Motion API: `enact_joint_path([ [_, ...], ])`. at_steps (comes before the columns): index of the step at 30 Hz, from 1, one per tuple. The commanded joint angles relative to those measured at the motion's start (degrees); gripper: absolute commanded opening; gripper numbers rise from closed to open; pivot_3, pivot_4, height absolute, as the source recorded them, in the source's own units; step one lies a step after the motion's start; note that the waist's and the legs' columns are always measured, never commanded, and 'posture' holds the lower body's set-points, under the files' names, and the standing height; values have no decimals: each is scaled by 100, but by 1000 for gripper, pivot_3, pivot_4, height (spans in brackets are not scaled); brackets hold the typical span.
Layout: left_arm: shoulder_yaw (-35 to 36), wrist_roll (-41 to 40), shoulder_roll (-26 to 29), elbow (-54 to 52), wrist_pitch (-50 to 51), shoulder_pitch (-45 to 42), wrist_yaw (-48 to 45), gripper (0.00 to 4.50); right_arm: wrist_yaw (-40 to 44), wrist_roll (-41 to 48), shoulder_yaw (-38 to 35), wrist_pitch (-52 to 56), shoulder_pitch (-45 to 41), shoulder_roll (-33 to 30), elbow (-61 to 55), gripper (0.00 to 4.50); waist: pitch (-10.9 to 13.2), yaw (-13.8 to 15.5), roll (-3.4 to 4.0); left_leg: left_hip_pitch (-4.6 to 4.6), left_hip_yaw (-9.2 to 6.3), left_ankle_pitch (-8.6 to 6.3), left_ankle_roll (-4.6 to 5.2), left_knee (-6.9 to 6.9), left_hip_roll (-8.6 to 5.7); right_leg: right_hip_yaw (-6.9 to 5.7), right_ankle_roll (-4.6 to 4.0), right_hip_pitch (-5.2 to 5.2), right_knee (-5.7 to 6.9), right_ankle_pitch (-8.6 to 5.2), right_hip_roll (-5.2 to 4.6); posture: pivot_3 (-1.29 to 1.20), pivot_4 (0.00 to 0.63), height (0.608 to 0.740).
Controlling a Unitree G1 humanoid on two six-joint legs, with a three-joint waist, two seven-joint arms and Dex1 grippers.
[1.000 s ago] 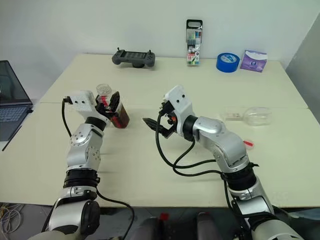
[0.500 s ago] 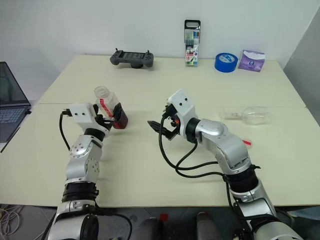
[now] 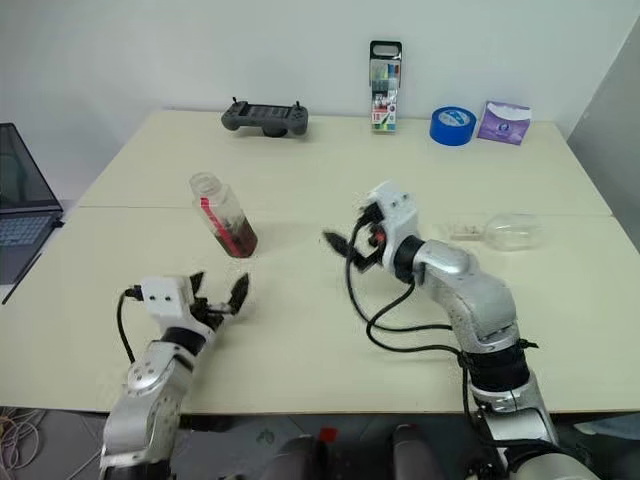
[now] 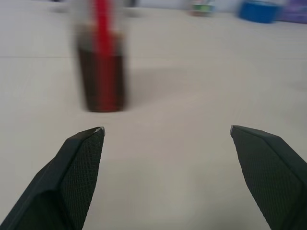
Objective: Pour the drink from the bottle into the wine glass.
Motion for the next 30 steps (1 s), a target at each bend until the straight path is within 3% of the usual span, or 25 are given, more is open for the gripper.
enact_joint_path([
  [1,-576,-287,276,-557,395,-488,-688,4462,-999,519,-1291,283,206,464,-312,4500,0,36,0,1,-5,1,2,2,1,-6,-2,4,0,1,1,0,150,740],
  [5,-1027,-392,345,-296,779,-1297,-1152,4462,-2200,1435,-2756,404,355,1190,-190,4500,-2,-9,5,23,9,8,13,-5,2,-3,-6,23,0,3,36,0,150,740],
  [11,-1215,-645,306,-204,1295,-2097,-1458,4462,-3576,2851,-3875,202,277,1741,53,4500,-4,-119,12,32,25,7,15,-13,25,6,-6,17,1,3,60,0,150,740],
  [17,-1203,-474,394,14,1182,-2141,-1558,4462,-4339,3827,-4031,-305,212,1799,504,4500,-10,-140,25,33,28,6,16,-15,34,12,-6,16,2,3,68,0,150,740],
  [30,-1152,-129,321,295,789,-2156,-1440,4462,-4134,4120,-3812,-1439,-192,1131,2337,4500,-7,-148,29,33,38,6,17,-14,32,15,-6,17,0,3,68,0,150,740],
])
